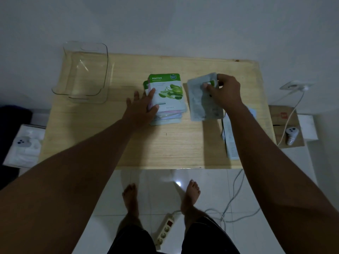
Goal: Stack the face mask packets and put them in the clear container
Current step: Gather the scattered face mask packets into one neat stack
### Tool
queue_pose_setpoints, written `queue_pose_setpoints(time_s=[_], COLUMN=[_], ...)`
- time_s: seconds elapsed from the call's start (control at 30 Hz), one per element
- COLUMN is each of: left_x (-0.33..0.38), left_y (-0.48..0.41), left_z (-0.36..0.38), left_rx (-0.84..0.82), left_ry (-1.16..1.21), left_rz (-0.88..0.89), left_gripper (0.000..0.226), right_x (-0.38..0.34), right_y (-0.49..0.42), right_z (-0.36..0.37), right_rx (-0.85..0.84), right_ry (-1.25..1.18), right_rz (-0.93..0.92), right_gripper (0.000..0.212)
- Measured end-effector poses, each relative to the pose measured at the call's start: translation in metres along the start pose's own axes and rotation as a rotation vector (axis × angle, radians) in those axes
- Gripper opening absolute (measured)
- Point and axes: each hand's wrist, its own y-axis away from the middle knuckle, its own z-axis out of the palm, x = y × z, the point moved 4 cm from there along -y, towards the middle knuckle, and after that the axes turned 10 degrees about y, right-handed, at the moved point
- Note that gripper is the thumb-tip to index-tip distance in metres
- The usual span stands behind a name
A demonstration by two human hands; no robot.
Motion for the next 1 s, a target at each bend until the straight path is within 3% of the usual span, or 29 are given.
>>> queue_pose_setpoints(time_s=[0.1, 0.23, 0.5, 0.67, 0.77, 0.87, 1.0], left_x=[0.001, 0.002, -0.001, 0.000, 0.001, 0.000, 0.001], left_y=[0.001, 0.000, 0.003, 0.003, 0.002, 0.001, 0.004], left_z=[0.000, -0.003, -0.001, -0.002, -0.003, -0.002, -0.003], left_rx=[-0.019, -0.021, 0.017, 0.015, -0.006, 0.000, 0.028], left_ry=[-0.008, -0.011, 0.004, 0.014, 0.029, 0.048, 0.087], left_rz=[-0.001, 0.012, 0.048, 0.040, 0.049, 0.030, 0.032], left_gripper=[0.075, 0.075, 0.069, 0.068, 0.073, 0.076, 0.069], right_x=[-0.027, -0.064, -0.122, -0.117, -0.089, -0.064, -0.063], right_y=[-0.008, -0.020, -0.019, -0.013, -0.002, 0.010, 0.027], right_z=[-0.010, 0.003, 0.097, 0.096, 0.093, 0.111, 0.115], right_rx=[0.074, 0.082, -0.171, -0.190, -0.156, -0.263, -0.276], right_ry=[0.023, 0.029, 0.044, 0.100, 0.211, 0.385, 0.427], right_rz=[-0.079, -0.038, -0.066, -0.186, -0.215, -0.267, -0.273], right_gripper=[0.026, 0.029, 0.040, 0.031, 0.036, 0.051, 0.047])
